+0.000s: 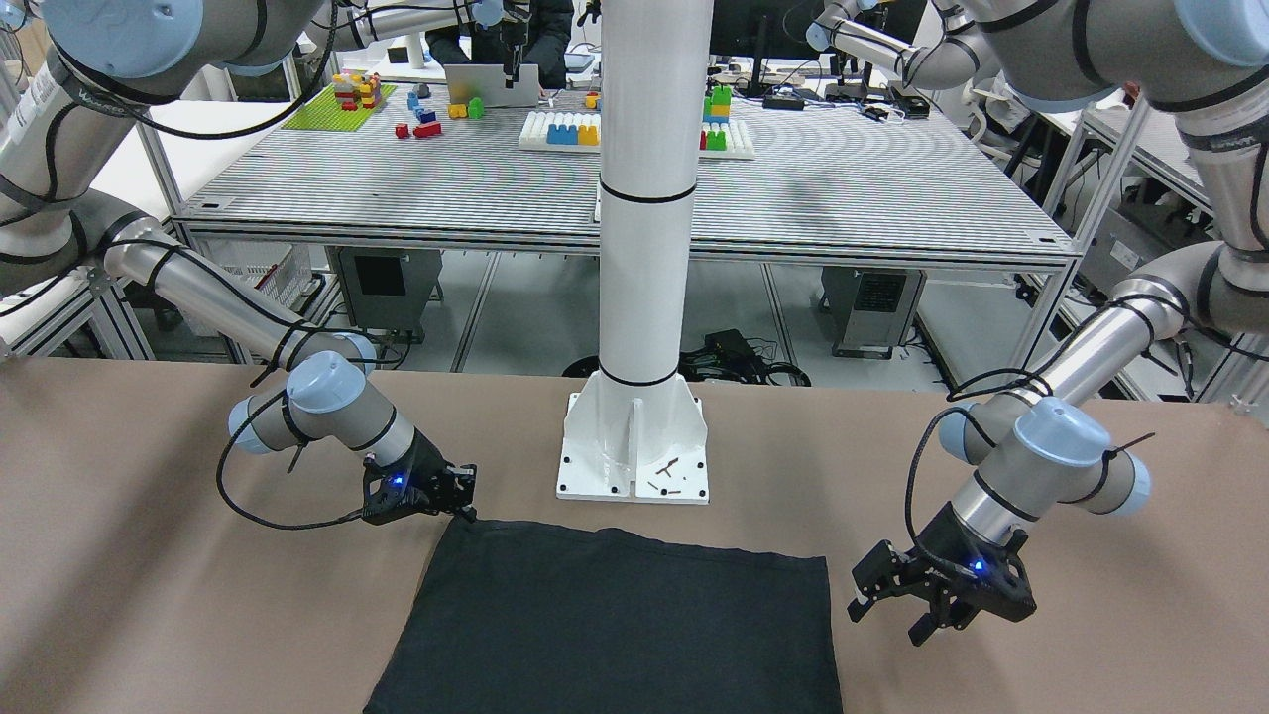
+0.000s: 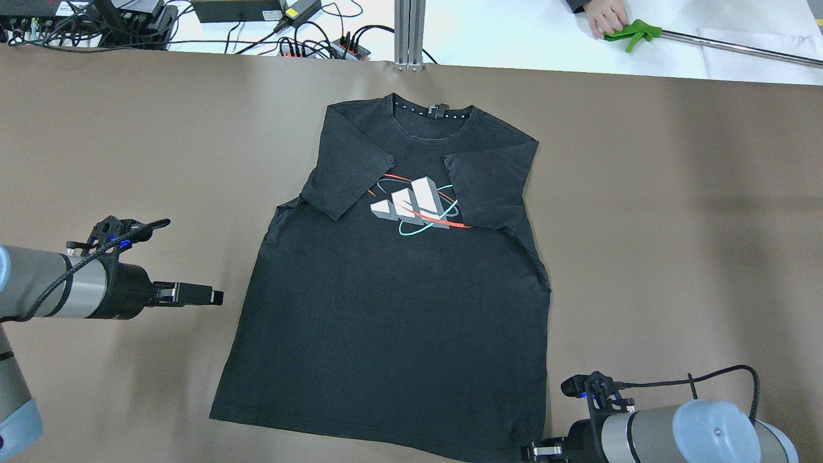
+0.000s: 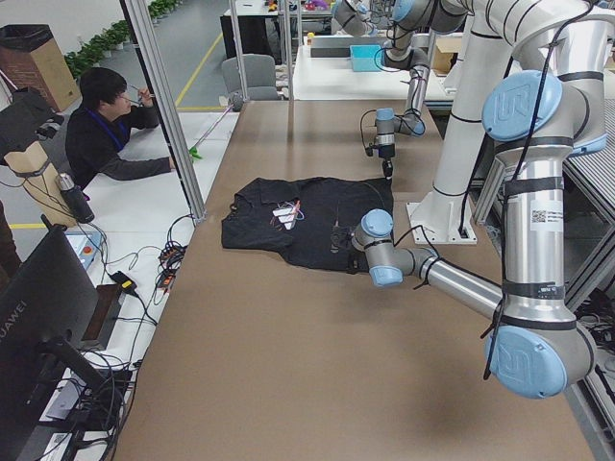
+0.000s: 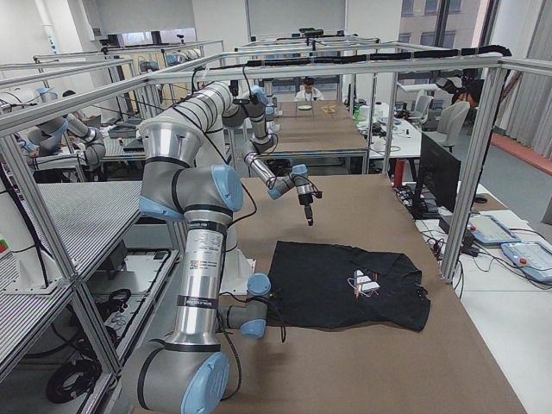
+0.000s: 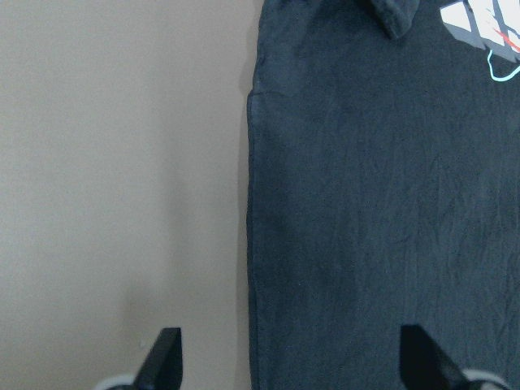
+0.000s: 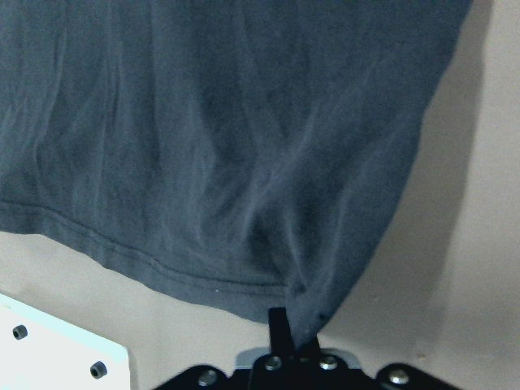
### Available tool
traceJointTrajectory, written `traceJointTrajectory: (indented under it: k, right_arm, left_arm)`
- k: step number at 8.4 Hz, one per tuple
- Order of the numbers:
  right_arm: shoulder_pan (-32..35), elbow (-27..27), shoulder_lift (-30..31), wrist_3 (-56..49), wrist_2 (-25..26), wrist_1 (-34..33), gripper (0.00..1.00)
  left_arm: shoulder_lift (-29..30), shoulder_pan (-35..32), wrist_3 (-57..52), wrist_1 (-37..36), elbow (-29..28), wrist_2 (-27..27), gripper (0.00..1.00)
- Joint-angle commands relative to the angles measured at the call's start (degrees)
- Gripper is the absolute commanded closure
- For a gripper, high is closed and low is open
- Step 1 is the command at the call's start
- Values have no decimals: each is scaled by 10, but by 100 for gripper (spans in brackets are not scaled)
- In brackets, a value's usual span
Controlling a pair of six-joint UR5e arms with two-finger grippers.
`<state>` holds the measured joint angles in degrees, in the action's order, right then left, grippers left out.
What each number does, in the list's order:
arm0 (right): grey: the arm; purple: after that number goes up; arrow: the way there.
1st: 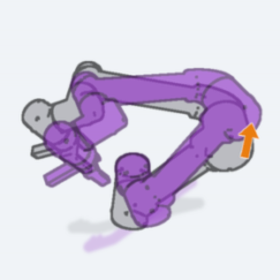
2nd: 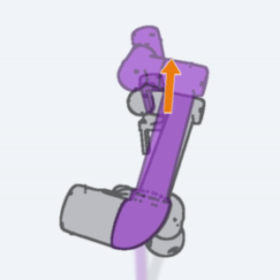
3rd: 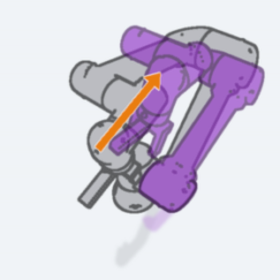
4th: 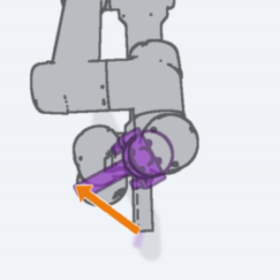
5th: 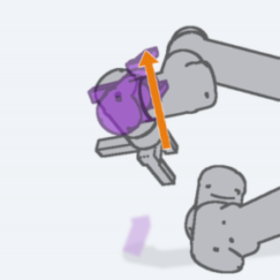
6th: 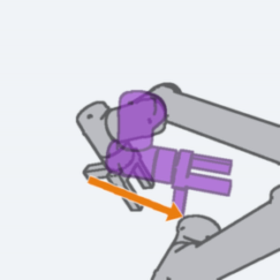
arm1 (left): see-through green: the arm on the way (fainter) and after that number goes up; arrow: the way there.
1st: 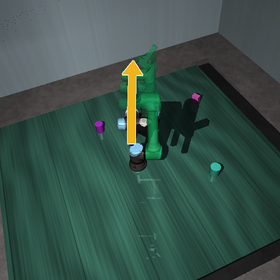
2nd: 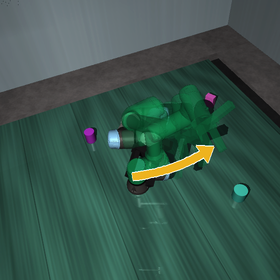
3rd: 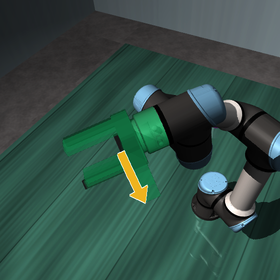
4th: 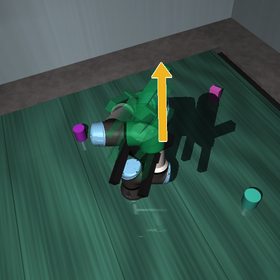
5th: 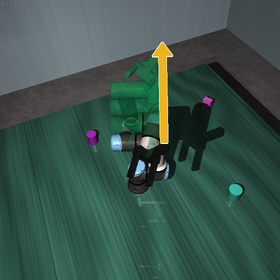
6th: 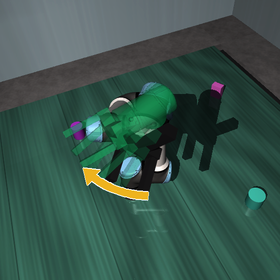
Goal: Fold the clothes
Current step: 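Lower both grippers and pinch the hem corners nearest the robot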
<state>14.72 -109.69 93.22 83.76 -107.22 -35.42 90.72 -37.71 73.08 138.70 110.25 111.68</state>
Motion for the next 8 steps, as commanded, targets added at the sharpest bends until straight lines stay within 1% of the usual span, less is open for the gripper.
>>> traceJointTrajectory:
  k: [1, 2, 3, 6, 8]
  right_arm:
    - [14, -11, -1, -1, -6, 0, 100]
    - [21, -11, -4, -1, -8, 0, 100]
    - [23, -11, -4, -2, -8, 0, 100]
    - [29, -11, -4, -3, -9, 1, 100]
    - [29, -11, -7, -2, -9, 1, 100]
  left_arm:
    - [-47, 39, 37, 19, 30, -8, 6]
    - [-51, 78, 63, 41, 28, -54, 6]
    - [-51, 117, 81, 48, 25, -91, 6]
    - [-53, 190, 119, 59, 24, -179, 6]
    - [-60, 205, 120, 58, 23, -187, 6]
